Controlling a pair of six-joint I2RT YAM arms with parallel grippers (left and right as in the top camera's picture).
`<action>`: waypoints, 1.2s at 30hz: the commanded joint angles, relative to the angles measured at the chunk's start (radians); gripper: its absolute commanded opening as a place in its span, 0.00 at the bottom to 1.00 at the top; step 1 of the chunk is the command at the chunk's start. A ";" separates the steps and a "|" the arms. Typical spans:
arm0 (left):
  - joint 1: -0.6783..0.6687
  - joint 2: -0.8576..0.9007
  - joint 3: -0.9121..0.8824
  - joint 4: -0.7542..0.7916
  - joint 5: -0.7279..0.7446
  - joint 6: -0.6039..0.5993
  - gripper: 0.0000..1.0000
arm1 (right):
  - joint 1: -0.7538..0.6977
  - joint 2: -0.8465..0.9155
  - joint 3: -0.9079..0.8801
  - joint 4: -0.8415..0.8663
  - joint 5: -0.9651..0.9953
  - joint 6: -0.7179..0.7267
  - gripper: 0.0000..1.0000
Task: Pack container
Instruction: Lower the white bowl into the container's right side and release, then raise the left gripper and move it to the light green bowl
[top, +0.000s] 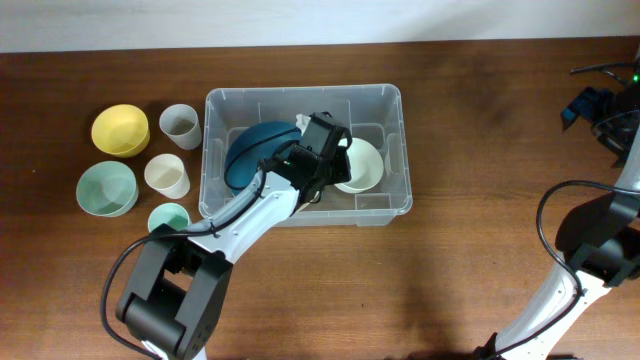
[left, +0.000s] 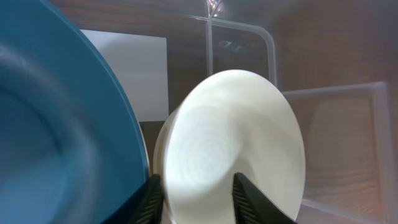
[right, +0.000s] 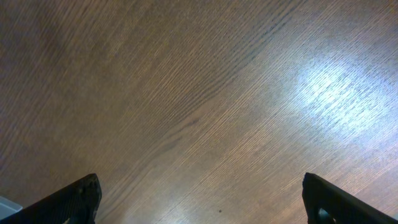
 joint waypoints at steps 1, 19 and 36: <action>0.003 0.009 0.024 -0.001 -0.006 0.024 0.39 | 0.002 -0.032 -0.004 0.000 0.014 0.007 0.99; 0.107 0.008 0.523 -0.509 -0.198 0.242 0.81 | 0.002 -0.032 -0.004 0.000 0.014 0.007 0.99; 0.881 0.028 0.717 -1.015 -0.093 0.053 0.99 | 0.002 -0.032 -0.004 0.000 0.014 0.007 0.99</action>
